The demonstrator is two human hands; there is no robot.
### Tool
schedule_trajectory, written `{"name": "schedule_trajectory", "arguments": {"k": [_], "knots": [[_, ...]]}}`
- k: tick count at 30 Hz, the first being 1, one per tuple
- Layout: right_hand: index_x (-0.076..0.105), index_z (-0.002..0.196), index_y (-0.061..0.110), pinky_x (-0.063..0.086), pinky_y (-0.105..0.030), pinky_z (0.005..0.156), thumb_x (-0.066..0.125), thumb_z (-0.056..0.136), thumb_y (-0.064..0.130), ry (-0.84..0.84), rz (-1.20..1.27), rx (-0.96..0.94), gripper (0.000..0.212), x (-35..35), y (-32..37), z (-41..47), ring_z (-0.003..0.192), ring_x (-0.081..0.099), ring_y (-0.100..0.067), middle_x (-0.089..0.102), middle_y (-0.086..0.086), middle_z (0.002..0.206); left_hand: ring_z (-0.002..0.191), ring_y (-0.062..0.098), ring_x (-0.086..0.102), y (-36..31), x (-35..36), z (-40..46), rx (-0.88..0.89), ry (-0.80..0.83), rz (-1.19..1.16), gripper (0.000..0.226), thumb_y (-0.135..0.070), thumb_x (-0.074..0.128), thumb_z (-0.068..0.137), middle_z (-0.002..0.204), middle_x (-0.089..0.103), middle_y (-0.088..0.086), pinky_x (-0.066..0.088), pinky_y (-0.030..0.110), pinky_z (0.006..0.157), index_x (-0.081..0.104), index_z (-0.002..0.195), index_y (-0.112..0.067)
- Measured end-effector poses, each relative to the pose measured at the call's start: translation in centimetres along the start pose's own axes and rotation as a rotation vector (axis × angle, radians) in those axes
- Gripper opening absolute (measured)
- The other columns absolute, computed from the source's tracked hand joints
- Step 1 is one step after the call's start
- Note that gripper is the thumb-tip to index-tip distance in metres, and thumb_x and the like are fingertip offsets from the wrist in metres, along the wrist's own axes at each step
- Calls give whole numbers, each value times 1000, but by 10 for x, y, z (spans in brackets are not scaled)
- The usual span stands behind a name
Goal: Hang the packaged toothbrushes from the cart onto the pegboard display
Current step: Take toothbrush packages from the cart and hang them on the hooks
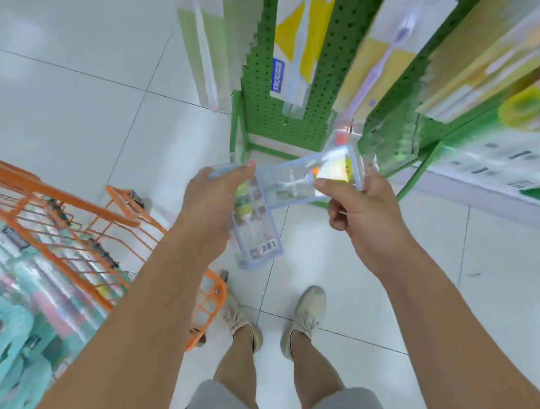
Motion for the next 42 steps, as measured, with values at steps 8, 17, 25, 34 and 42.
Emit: {"name": "schedule_trajectory", "arguments": {"k": [8, 17, 25, 34, 42], "knots": [[66, 86, 27, 40, -27, 71, 83, 80, 30, -48, 74, 50, 18, 3, -68, 54, 73, 51, -10, 59, -2, 85, 52, 19, 52, 42, 5, 61, -122, 108, -213, 31, 6, 59, 81, 59, 48, 2, 54, 30, 64, 47, 61, -15], [66, 116, 12, 59, -46, 87, 70, 94, 30, 112, -97, -64, 29, 17, -88, 117, 96, 73, -26, 74, -6, 103, 92, 29, 74, 51, 14, 111, 175, 20, 392, 61, -51, 88, 58, 100, 73, 4, 58, 46, 91, 65, 101, -14], [62, 107, 24, 50, -25, 65, 73, 92, 28, 47, 33, -31, 19, 20, -94, 137, 78, 68, -11, 74, 5, 83, 108, 22, 66, 42, 26, 124, 167, 131, 319, 84, -24, 75, 57, 115, 66, 4, 53, 37, 91, 43, 135, -21], [62, 122, 14, 59, -39, 80, 71, 93, 11, 101, 130, -78, 31, 39, -94, 172, 89, 71, -17, 70, -6, 99, 85, 10, 73, 30, 9, 137, 333, 150, 229, 41, -10, 73, 85, 99, 76, 1, 56, 19, 72, 64, 125, -9], [60, 127, 11, 56, -25, 61, 72, 93, 13, 52, 157, -57, 37, 51, -98, 191, 82, 71, -10, 69, -7, 103, 97, 17, 71, 30, 9, 150, 318, 181, 240, 40, -13, 74, 85, 108, 75, 6, 57, 29, 87, 65, 123, -16]]}}
Point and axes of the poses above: each hand's wrist, its own z-axis towards the middle knuckle, its own x-axis out of the palm, y = z × x, the point moved 6 cm from there along z, towards the middle knuckle
